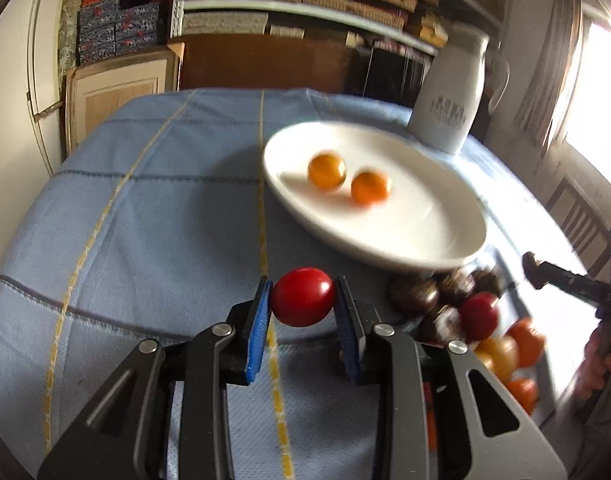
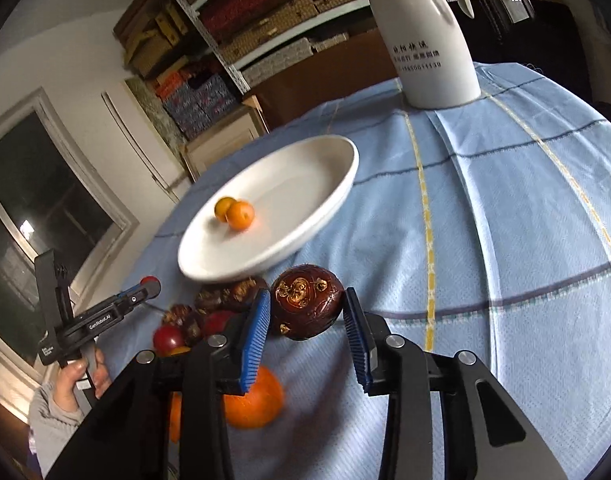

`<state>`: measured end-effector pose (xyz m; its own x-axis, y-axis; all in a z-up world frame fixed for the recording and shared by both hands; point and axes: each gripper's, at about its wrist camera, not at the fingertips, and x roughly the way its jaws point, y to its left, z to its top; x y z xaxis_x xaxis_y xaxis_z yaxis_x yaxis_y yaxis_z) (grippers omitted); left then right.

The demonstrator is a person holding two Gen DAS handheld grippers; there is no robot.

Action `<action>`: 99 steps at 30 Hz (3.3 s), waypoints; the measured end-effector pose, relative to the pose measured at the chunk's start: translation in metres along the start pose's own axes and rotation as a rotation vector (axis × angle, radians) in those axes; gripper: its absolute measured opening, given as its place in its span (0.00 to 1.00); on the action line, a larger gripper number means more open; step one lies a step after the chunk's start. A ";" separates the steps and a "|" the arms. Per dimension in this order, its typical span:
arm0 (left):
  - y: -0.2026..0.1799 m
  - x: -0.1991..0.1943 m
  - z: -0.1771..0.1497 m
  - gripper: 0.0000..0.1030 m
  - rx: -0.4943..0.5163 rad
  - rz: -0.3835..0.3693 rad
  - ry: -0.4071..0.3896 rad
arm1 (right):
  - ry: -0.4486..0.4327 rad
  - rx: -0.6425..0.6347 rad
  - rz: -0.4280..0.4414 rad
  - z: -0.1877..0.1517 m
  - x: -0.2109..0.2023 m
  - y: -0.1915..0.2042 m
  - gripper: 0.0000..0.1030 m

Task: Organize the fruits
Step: 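Lower the tomato and brown fruit onto the white plate and open both tools, then grasp a large dark brown fruit with the left tool while the right tool grasps another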

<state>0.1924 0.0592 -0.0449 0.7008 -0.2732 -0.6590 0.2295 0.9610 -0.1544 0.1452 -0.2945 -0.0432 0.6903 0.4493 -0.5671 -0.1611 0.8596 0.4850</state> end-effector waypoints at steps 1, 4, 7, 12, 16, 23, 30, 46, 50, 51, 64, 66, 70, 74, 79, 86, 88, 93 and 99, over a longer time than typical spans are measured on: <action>-0.003 -0.002 0.005 0.30 0.004 -0.002 -0.013 | 0.000 -0.004 0.002 0.006 0.002 0.003 0.37; -0.023 0.001 0.022 0.29 0.053 -0.008 -0.022 | 0.008 -0.026 0.007 0.027 0.017 0.017 0.37; -0.045 0.017 0.037 0.30 0.114 0.008 -0.012 | 0.014 -0.055 0.004 0.042 0.036 0.033 0.37; -0.066 0.044 0.045 0.50 0.173 0.045 -0.010 | 0.004 -0.069 0.015 0.054 0.062 0.039 0.48; -0.068 0.040 0.043 0.75 0.212 0.097 -0.048 | 0.004 -0.047 -0.006 0.054 0.060 0.032 0.58; -0.050 0.029 0.033 0.87 0.164 0.109 -0.062 | -0.038 -0.030 -0.043 0.043 0.044 0.025 0.67; -0.015 0.016 0.020 0.89 0.043 0.090 -0.061 | -0.024 0.020 -0.075 0.032 0.040 0.010 0.69; -0.022 0.008 -0.017 0.95 0.114 0.068 0.040 | 0.004 0.083 -0.078 0.017 0.031 -0.004 0.75; -0.017 0.013 -0.017 0.95 0.091 0.074 0.072 | 0.051 0.029 -0.039 0.008 0.034 0.009 0.75; -0.017 0.014 -0.017 0.95 0.087 0.072 0.075 | 0.062 0.015 -0.036 0.007 0.035 0.011 0.75; -0.001 0.010 -0.020 0.96 0.071 0.133 0.099 | 0.135 -0.085 -0.094 -0.003 0.054 0.030 0.74; 0.002 0.008 -0.021 0.96 0.070 0.147 0.096 | 0.160 -0.119 -0.125 -0.004 0.059 0.034 0.74; 0.009 0.003 -0.021 0.96 0.064 0.186 0.087 | 0.173 -0.213 -0.230 -0.004 0.060 0.039 0.72; 0.009 -0.007 -0.023 0.96 0.071 0.192 0.046 | 0.113 -0.155 -0.271 0.005 0.047 0.023 0.70; -0.013 -0.001 -0.025 0.96 0.183 0.178 0.069 | 0.136 -0.206 -0.245 0.000 0.053 0.032 0.69; -0.005 0.017 -0.019 0.96 0.131 0.133 0.127 | 0.159 -0.189 -0.244 0.000 0.061 0.031 0.69; 0.000 0.021 -0.018 0.96 0.101 0.114 0.146 | 0.160 -0.192 -0.242 0.000 0.063 0.033 0.69; 0.004 0.019 -0.021 0.83 0.098 0.045 0.162 | 0.158 -0.199 -0.228 0.001 0.062 0.034 0.64; -0.005 0.022 -0.026 0.66 0.146 0.121 0.182 | 0.170 -0.230 -0.236 -0.001 0.066 0.040 0.57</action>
<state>0.1895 0.0498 -0.0775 0.5992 -0.1314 -0.7898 0.2554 0.9663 0.0330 0.1838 -0.2303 -0.0621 0.6034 0.2493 -0.7574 -0.1788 0.9680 0.1762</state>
